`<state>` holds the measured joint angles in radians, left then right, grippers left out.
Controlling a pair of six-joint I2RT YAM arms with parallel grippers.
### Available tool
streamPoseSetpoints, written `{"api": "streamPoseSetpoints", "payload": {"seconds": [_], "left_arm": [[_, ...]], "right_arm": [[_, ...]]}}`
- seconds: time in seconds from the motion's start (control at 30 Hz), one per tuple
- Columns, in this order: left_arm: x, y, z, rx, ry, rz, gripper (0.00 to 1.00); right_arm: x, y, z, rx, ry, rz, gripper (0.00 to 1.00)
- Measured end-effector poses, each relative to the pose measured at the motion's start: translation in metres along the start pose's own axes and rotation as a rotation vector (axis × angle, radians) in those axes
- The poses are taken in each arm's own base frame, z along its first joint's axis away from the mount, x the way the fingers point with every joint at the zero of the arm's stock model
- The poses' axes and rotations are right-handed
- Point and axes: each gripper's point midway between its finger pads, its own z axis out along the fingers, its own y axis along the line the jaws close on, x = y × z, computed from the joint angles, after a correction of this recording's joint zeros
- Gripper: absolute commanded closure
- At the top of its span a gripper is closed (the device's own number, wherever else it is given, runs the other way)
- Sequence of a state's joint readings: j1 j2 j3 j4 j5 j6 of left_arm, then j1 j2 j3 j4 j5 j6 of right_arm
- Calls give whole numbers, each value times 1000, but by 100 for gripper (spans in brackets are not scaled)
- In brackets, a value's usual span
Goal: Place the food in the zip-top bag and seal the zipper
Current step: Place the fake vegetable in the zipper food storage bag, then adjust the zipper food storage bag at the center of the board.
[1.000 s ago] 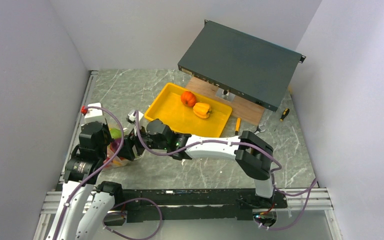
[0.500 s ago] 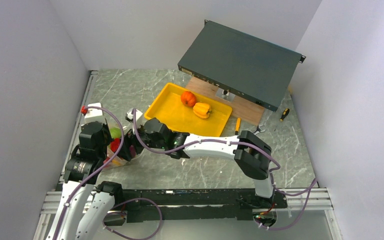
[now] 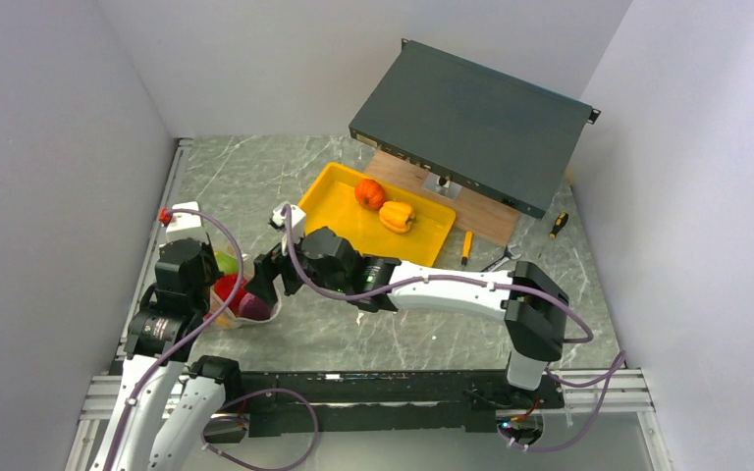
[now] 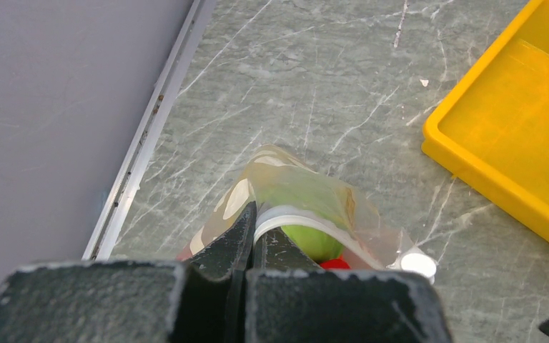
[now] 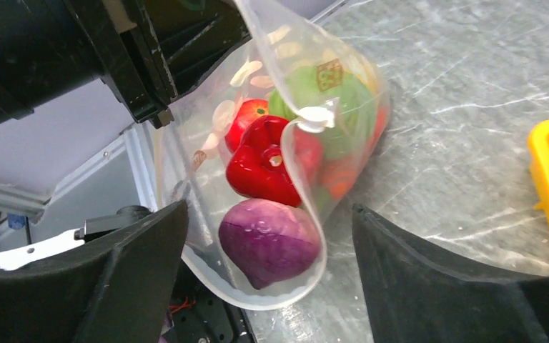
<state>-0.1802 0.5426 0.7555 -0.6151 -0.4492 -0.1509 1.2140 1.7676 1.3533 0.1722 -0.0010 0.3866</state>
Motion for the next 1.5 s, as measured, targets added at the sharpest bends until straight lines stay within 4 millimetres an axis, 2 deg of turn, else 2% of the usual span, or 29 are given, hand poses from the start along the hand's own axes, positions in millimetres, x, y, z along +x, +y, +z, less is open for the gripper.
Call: {"api": "streamPoseSetpoints", "payload": {"seconds": [0.1,0.13,0.33,0.5,0.7,0.93,1.03,1.13,1.37,1.43,1.5], "left_arm": [[0,0,0,0,0,0,100],[0,0,0,0,0,0,100],[0,0,0,0,-1,-1,100],[0,0,0,0,0,-1,100],[0,0,0,0,0,-1,100],[0,0,0,0,0,-1,100],[0,0,0,0,0,0,100],[0,0,0,0,2,0,100],[2,-7,0,38,9,2,100],[4,-17,-3,101,26,6,100],[6,-32,-14,202,79,17,100]], "right_arm": [[-8,-6,-9,29,-21,14,42],[-9,-9,-10,38,-23,21,46],[2,-27,-11,80,14,42,53],[18,-28,-6,72,57,42,57],[48,-30,4,52,134,45,60],[61,-34,11,58,161,47,70],[67,-36,17,58,171,54,79],[75,-35,23,52,189,76,100],[77,-24,24,56,184,187,100],[74,-21,15,74,176,257,100],[65,-15,-6,91,164,348,100]]}}
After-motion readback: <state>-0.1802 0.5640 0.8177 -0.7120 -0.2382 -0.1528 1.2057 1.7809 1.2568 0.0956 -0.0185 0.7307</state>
